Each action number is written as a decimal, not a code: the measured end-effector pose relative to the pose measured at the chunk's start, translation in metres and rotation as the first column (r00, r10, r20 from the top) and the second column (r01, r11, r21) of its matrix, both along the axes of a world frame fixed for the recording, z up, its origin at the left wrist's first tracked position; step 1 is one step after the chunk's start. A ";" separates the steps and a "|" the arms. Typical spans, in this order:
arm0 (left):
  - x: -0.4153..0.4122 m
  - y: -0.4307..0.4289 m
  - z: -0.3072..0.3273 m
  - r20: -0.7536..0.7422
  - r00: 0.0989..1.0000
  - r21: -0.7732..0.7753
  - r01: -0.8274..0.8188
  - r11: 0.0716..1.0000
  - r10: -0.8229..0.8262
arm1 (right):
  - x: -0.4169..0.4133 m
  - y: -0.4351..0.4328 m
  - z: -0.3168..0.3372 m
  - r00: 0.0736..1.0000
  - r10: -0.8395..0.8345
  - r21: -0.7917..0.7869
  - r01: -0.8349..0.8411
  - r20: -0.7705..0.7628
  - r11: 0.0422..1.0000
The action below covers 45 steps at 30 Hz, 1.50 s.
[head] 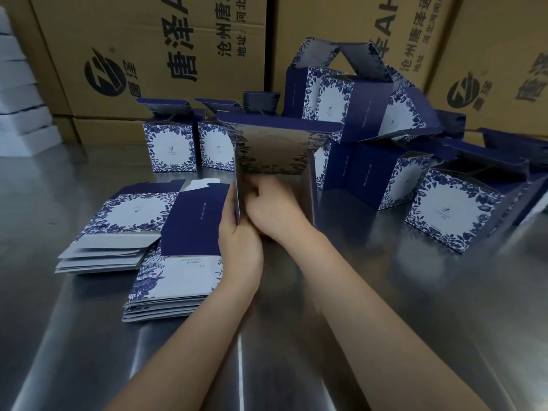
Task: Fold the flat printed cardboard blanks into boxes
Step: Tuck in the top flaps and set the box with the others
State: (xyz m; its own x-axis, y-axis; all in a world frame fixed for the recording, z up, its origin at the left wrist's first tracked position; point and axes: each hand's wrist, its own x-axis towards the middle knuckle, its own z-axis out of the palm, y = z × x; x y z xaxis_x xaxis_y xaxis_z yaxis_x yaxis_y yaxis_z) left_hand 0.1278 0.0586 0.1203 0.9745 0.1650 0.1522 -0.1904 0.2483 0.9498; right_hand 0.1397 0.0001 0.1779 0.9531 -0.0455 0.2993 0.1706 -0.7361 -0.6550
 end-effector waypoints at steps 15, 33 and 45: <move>0.000 0.008 0.012 0.011 1.000 0.232 0.006 0.973 -0.009 | -0.049 -0.083 -0.005 0.885 -0.209 0.491 -0.024 0.415 0.871; -0.010 0.018 0.024 0.309 0.887 0.421 0.195 0.886 -0.342 | -0.040 -0.089 -0.017 0.964 0.024 0.740 -0.219 0.264 0.636; 0.005 0.031 0.037 0.183 0.956 0.140 0.204 0.969 -0.228 | -0.044 -0.089 -0.014 0.988 -0.002 0.835 -0.129 0.153 0.535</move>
State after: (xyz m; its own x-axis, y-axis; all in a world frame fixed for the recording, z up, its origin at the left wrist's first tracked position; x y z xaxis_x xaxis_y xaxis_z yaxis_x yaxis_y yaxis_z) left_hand 0.1325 0.0900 0.1571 0.9339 -0.0766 0.3492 -0.3298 0.1925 0.9242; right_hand 0.0961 -0.0887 0.1640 0.9227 -0.2787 0.2666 0.3180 0.1588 -0.9347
